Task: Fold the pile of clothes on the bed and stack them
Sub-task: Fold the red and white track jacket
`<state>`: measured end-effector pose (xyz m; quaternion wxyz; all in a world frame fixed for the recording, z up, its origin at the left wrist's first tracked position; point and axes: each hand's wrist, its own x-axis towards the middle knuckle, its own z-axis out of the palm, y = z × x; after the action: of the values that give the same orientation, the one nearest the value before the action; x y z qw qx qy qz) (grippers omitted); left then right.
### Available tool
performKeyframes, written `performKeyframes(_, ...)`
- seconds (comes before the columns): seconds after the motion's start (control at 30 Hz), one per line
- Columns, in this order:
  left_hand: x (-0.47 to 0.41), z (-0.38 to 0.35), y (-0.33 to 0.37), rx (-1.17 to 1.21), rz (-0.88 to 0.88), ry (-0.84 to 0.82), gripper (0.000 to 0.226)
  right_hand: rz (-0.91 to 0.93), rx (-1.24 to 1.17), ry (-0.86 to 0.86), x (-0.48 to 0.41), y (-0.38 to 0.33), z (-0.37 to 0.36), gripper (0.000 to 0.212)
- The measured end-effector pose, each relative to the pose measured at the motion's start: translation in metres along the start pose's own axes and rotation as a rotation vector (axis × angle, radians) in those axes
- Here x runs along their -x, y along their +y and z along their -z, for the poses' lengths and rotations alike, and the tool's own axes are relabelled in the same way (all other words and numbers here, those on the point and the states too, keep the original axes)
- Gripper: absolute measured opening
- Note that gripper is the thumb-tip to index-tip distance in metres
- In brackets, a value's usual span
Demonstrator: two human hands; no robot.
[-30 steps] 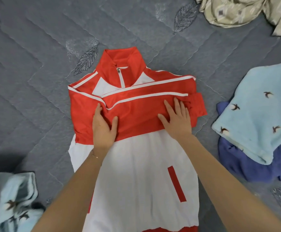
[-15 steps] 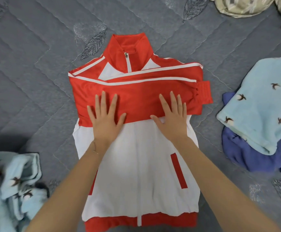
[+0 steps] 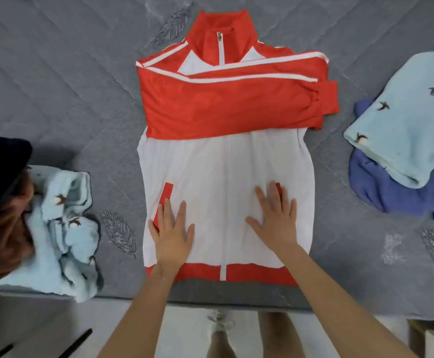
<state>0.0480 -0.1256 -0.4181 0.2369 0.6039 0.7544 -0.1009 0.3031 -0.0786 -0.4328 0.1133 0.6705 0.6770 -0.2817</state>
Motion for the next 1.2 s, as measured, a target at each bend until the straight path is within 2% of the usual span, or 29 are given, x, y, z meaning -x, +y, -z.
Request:
performKeyframes(0.13,0.019,-0.010,-0.019,0.033,-0.030,0.052,0.066,-0.057,-0.040,0.054,0.029,-0.004,-0.018,0.083)
performKeyframes(0.2,0.030,-0.013,-0.025,0.144,0.110,0.151,0.074,-0.164,-0.083,0.122,0.041,-0.003,-0.021,0.087)
performKeyframes(0.27,0.039,-0.014,-0.033,0.344,0.293,0.179,0.080,-0.332,-0.150,0.144,0.056,0.005,-0.025,0.094)
performKeyframes(0.3,0.043,-0.013,-0.038,0.400,0.324,0.175,0.078,-0.416,-0.203,0.126,0.064,0.009,-0.027,0.098)
performKeyframes(0.37,0.048,-0.014,-0.049,0.461,0.325,0.194,0.057,-0.527,-0.350,0.077,0.080,0.014,-0.030,0.109)
performKeyframes(0.43,0.052,-0.013,-0.054,0.618,0.367,0.190,0.036,-0.539,-0.449,0.113,0.091,0.013,-0.030,0.115)
performKeyframes(0.47,0.054,-0.012,-0.055,0.697,0.373,0.160,0.032,-0.529,-0.513,0.171,0.094,0.012,-0.030,0.112)
performKeyframes(0.53,0.061,-0.013,-0.054,0.770,0.325,0.099,0.030,-0.537,-0.737,0.267,0.101,0.010,-0.027,0.091)
performKeyframes(0.6,0.070,-0.015,-0.052,0.848,0.267,0.077,0.031,-0.576,-0.826,0.235,0.108,0.006,-0.026,0.064)
performKeyframes(0.7,0.084,-0.015,-0.047,0.991,0.229,0.141,0.028,-0.543,-0.838,0.160,0.117,-0.002,-0.023,0.044)
performKeyframes(0.83,0.101,-0.017,-0.041,1.098,0.217,0.227,0.020,-0.479,-0.985,0.186,0.131,-0.011,-0.016,0.038)
performKeyframes(0.93,0.112,-0.016,-0.036,1.199,0.264,0.206,0.020,-0.478,-1.149,0.165,0.142,-0.016,-0.011,0.034)
performKeyframes(1.1,0.134,-0.009,-0.028,1.245,0.245,0.207,0.020,-0.396,-1.155,0.180,0.161,-0.025,-0.011,0.036)
performKeyframes(1.2,0.153,-0.006,-0.026,1.217,0.260,0.215,0.017,-0.408,-1.113,0.199,0.178,-0.019,-0.014,0.035)
